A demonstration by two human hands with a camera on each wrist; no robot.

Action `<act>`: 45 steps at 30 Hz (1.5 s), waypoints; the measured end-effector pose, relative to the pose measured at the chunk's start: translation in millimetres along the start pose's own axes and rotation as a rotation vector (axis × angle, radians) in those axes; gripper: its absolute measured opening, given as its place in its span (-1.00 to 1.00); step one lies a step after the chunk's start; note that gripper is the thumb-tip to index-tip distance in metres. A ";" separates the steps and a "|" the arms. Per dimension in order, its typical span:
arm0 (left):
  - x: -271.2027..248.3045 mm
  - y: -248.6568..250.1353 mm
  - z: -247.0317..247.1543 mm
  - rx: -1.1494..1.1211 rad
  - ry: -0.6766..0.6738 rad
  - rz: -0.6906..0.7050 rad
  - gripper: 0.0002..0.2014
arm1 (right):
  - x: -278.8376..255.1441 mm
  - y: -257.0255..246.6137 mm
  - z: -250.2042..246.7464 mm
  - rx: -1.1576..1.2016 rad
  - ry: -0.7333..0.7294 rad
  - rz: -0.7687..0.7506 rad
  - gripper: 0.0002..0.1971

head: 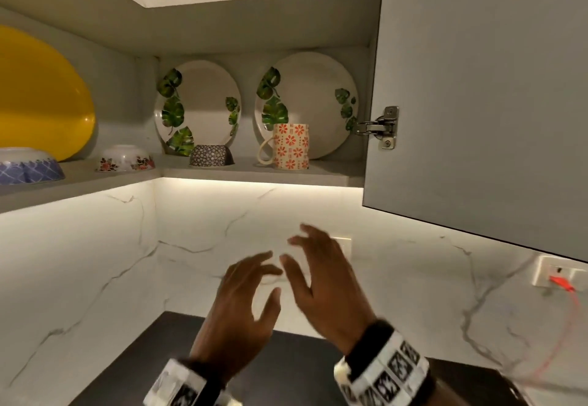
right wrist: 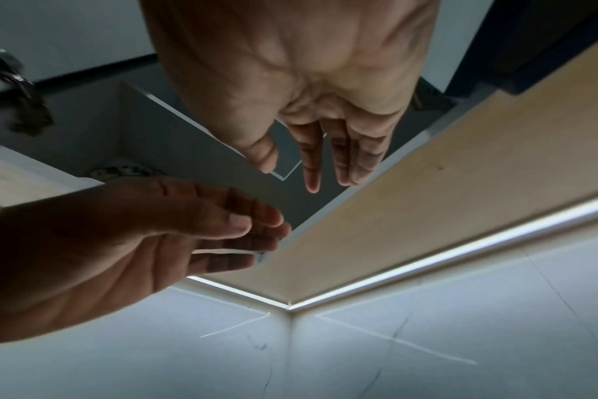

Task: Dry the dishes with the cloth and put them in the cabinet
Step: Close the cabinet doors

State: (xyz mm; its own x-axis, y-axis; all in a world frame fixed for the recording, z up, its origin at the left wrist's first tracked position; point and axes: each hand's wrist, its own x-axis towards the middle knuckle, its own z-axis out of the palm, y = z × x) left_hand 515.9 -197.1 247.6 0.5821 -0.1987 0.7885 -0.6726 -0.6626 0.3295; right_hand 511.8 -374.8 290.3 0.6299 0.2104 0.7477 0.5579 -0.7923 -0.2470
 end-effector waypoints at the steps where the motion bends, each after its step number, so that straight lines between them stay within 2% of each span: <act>1: -12.6 7.0 4.5 -0.036 0.004 -0.017 -0.74 | -16.9 -0.9 -0.3 0.005 -0.042 0.009 -0.49; 4: -33.2 25.5 18.2 -0.121 0.015 -0.042 -0.73 | -50.9 3.0 -5.0 0.015 -0.106 0.023 -0.52; 8: -33.3 56.9 33.0 -0.230 0.000 -0.068 -0.64 | -69.3 15.5 -30.0 0.044 -0.056 0.034 -0.56; 13: -5.0 104.4 40.8 -0.546 -0.008 -0.137 -0.79 | -78.2 26.3 -79.5 0.213 0.195 0.102 -0.64; 15: 7.4 126.9 46.2 -0.646 -0.019 -0.166 -0.78 | -84.9 31.5 -102.8 0.314 0.314 0.129 -0.73; 19: 29.4 168.5 61.2 -0.724 0.005 -0.170 -0.65 | -97.7 40.1 -148.0 0.479 0.430 0.199 -0.80; 22: 37.7 198.0 71.3 -0.499 0.080 0.000 -0.55 | -109.9 48.7 -176.7 0.565 0.487 0.233 -0.76; 25: 49.6 222.4 78.4 -0.257 0.096 0.230 -0.29 | -121.3 54.6 -199.3 0.574 0.524 0.281 -0.71; 28: 62.3 237.2 86.3 -0.162 0.103 0.320 -0.21 | -130.9 59.4 -212.4 0.595 0.574 0.333 -0.65; 31: 71.9 245.4 95.1 -0.088 0.091 0.370 -0.11 | -134.8 59.7 -219.4 0.599 0.638 0.375 -0.41; 34: 83.0 250.6 103.3 0.011 0.072 0.418 -0.01 | -136.6 60.9 -220.7 0.616 0.662 0.479 -0.59; 36: 90.8 252.8 106.8 0.088 0.068 0.450 0.05 | -135.7 63.1 -222.6 0.712 0.679 0.543 -0.61; 38: 97.9 254.1 107.5 0.120 0.056 0.477 0.08 | -133.5 62.0 -225.4 0.920 0.783 0.579 -0.65; 41: 105.4 256.5 107.3 0.125 0.043 0.508 0.06 | -129.1 55.4 -231.8 1.170 1.029 0.517 -0.96; 43: 105.3 257.8 107.5 0.113 0.045 0.516 0.04 | -130.7 54.7 -233.8 1.200 1.116 0.468 -0.81; 45: 102.7 257.6 106.7 0.101 0.053 0.524 0.01 | -131.6 51.9 -236.1 1.231 1.162 0.437 -0.78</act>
State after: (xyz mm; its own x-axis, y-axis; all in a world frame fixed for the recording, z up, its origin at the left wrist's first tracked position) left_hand 451.2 -465.3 358.0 0.1546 -0.4870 0.8596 -0.8179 -0.5512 -0.1652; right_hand 330.3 -578.9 324.6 0.4591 -0.8014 0.3834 0.8635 0.3010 -0.4047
